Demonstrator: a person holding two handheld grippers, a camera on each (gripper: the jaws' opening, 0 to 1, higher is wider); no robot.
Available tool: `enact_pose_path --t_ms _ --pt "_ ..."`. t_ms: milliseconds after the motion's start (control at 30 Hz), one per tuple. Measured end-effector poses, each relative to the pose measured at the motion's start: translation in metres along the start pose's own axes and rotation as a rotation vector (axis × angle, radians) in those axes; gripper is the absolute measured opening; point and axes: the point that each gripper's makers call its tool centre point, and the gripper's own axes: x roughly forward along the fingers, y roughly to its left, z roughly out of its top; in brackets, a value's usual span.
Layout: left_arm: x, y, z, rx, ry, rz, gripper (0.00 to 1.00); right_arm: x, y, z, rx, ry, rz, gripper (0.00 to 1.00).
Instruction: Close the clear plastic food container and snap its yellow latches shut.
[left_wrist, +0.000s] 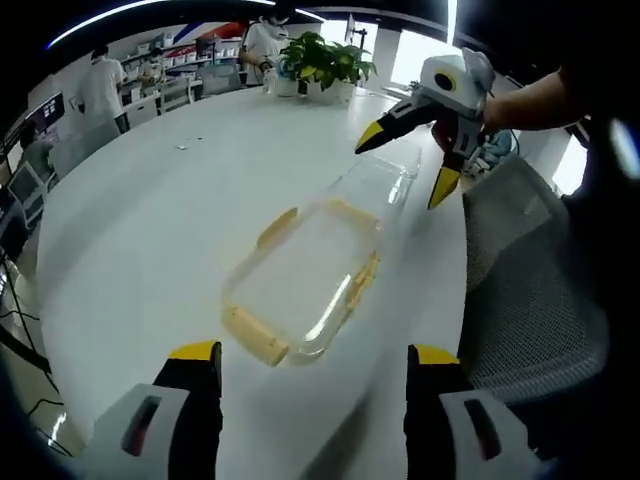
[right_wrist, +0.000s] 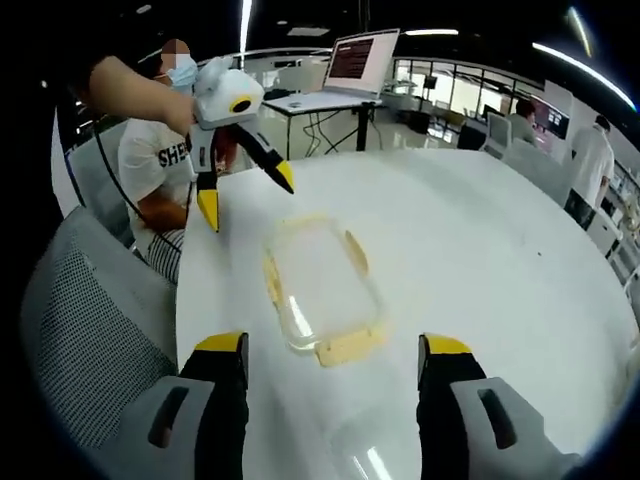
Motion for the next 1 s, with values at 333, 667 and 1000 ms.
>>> enact_pose_path --t_ms 333,667,1000 --pt "0.009 0.016 -0.002 0.059 0.049 -0.021 0.71 0.018 -0.011 -0.003 -0.065 0.081 0.046 0.62" --pt "0.019 0.029 -0.002 0.096 0.088 -0.054 0.7 0.03 -0.014 -0.014 -0.095 0.161 0.083 0.62" --pt "0.027 0.033 -0.009 0.154 0.141 -0.084 0.7 0.039 -0.014 -0.023 -0.108 0.224 0.115 0.59"
